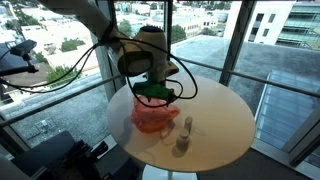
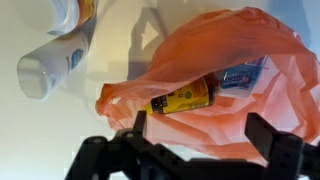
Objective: Pick up the brown medicine bottle with a yellow lid and put it on the table
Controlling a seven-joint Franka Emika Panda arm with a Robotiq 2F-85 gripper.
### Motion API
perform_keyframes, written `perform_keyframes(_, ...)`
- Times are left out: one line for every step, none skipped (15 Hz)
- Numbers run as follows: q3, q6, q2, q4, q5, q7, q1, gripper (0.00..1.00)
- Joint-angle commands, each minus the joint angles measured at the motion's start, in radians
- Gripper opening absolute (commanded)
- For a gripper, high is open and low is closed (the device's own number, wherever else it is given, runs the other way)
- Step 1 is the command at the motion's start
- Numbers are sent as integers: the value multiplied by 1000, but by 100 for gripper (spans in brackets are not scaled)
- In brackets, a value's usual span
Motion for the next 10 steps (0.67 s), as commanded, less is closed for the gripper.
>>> perform_keyframes(6, -94, 33, 76, -78, 64, -17, 100)
perform_keyframes(5, -102, 40, 87, -105, 84, -15, 100)
perform_keyframes(6, -111, 46, 96, -123, 96, -15, 100)
perform_keyframes(8, -111, 54, 103, -135, 102, -16, 100)
perform_keyframes(11, -106, 62, 108, -145, 107, -17, 100)
perform_keyframes(14, -94, 69, 110, -147, 104, -19, 100)
perform_keyframes(18, -81, 79, 109, -147, 98, -20, 100)
perform_keyframes(20, -79, 87, 112, -147, 99, -21, 100)
perform_keyframes(24, -74, 95, 113, -143, 98, -22, 100)
perform_keyframes(28, -70, 103, 113, -138, 94, -24, 100)
